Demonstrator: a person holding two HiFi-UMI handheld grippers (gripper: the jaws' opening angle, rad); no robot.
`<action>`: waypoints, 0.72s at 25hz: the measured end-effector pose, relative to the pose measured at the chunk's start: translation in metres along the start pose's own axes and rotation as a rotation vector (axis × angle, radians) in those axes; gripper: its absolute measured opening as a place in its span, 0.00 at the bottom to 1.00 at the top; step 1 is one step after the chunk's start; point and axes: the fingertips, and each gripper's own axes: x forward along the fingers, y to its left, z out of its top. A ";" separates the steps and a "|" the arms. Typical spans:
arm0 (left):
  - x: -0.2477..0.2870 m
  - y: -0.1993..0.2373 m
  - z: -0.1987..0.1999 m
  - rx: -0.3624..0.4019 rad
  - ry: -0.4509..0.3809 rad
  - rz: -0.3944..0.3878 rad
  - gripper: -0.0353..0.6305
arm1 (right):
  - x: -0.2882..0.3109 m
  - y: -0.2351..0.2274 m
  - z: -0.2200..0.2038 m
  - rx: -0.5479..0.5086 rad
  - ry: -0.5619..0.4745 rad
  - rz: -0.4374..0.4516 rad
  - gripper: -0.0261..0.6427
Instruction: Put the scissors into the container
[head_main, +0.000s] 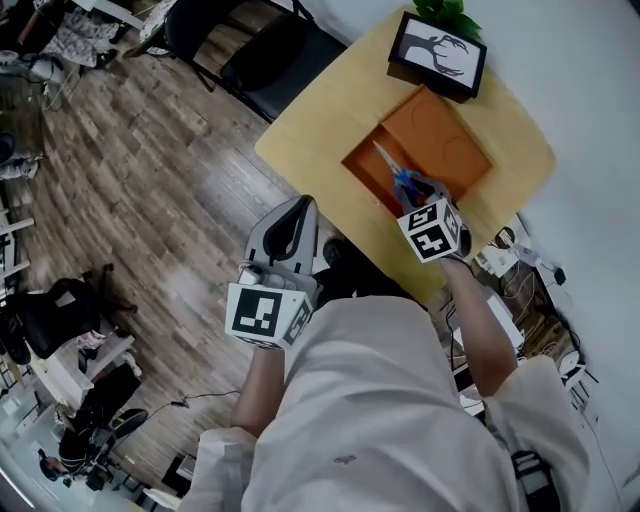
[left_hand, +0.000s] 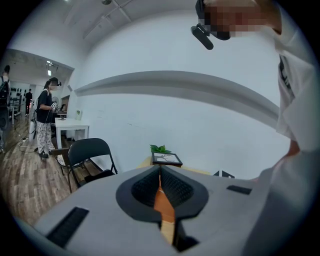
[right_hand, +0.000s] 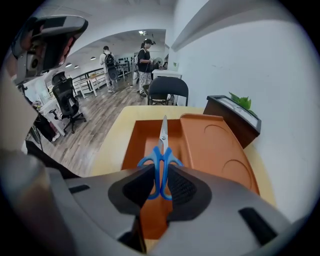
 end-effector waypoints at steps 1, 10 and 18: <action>0.003 0.001 0.000 0.000 0.003 0.006 0.06 | 0.004 -0.001 0.000 -0.013 0.010 0.003 0.16; 0.015 0.006 0.000 -0.003 0.026 0.013 0.06 | 0.029 0.000 -0.003 -0.085 0.097 0.026 0.16; 0.019 0.012 0.000 -0.001 0.031 0.001 0.06 | 0.046 0.005 -0.010 -0.090 0.170 0.043 0.16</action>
